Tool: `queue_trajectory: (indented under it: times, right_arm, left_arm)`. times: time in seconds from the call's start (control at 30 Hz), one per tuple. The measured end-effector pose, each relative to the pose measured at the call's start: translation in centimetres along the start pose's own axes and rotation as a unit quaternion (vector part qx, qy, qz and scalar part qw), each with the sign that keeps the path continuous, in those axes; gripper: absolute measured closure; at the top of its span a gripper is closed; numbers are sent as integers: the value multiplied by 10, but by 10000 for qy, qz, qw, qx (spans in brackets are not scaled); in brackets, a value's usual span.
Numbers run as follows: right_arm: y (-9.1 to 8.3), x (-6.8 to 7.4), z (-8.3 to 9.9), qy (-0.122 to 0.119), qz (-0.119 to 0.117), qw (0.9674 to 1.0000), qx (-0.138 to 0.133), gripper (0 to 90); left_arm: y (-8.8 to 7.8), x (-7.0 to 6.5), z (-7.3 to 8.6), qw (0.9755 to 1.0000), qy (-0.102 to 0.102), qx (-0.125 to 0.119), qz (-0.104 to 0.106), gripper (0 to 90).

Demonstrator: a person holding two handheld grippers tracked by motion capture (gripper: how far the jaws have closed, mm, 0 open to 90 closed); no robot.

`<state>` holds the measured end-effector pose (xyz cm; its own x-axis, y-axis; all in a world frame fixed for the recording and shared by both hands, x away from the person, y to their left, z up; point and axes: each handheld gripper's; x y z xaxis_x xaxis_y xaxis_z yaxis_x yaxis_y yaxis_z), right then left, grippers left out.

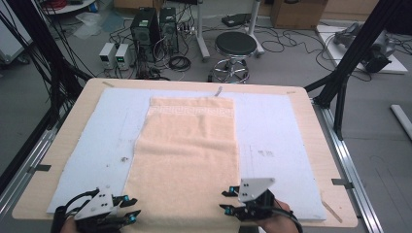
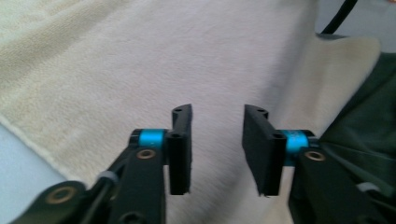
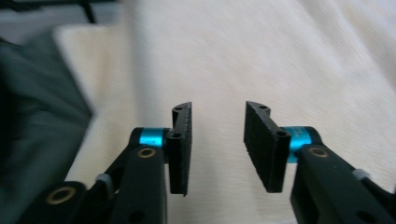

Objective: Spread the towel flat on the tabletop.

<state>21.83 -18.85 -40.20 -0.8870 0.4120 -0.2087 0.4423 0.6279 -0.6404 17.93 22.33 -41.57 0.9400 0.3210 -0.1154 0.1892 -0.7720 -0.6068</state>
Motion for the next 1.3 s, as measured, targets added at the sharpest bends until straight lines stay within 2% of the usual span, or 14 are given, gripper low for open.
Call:
queue_trajectory:
  times: [0.13,0.17,0.2,0.23,0.3,0.33,0.47,0.57,0.7,0.8,0.9,1.0,1.17,1.3]
  right_arm:
    - [29,-21,9,220,-11,9994,281,580]
    - [37,-26,11,286,-47,9987,415,597]
    - [41,-27,13,304,-75,9984,472,628]
    - [44,-27,16,331,-118,9981,507,662]
    - [43,-30,19,447,-253,9980,376,810]
    - [43,-30,20,448,-328,9977,377,842]
    - [35,-24,16,306,-388,9982,353,852]
    - [24,-21,14,355,-500,9979,191,804]
    - [19,-29,16,367,-209,9988,237,715]
    - [25,-36,20,508,-79,9981,349,711]
    - [31,-36,24,423,-101,9976,543,712]
    - [32,-35,26,396,-165,9977,530,740]
    - [29,-36,27,471,-318,9971,505,740]
    - [26,-39,24,573,-233,9975,352,686]
  left_arm:
    - [22,24,5,9995,-104,279,67,544]
    - [25,27,6,9992,-129,333,157,564]
    - [25,28,8,9996,-66,231,169,597]
    - [25,29,9,9995,-49,169,245,684]
    - [25,30,8,9990,-61,204,403,821]
    - [24,30,7,9988,-40,251,425,843]
    - [17,24,3,9966,84,412,708,855]
    - [6,21,1,9960,138,206,858,819]
    - [4,34,-5,9979,87,2,642,660]
    - [13,47,-6,9985,96,136,521,648]
    - [23,55,-1,9979,13,331,562,671]
    - [24,54,3,9978,91,328,577,680]
    - [22,54,2,9976,42,278,637,678]
    - [19,58,0,9988,-33,97,477,631]
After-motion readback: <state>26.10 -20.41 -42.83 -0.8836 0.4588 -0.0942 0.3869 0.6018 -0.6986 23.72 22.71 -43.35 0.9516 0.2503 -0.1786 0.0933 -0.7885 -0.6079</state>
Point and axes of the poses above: each handheld gripper's, and its own axes: y roughly forward along the jaws, z roughly out of its underside, x roughly to its left, and after that the axes turned 13 degrees about z, right-handed
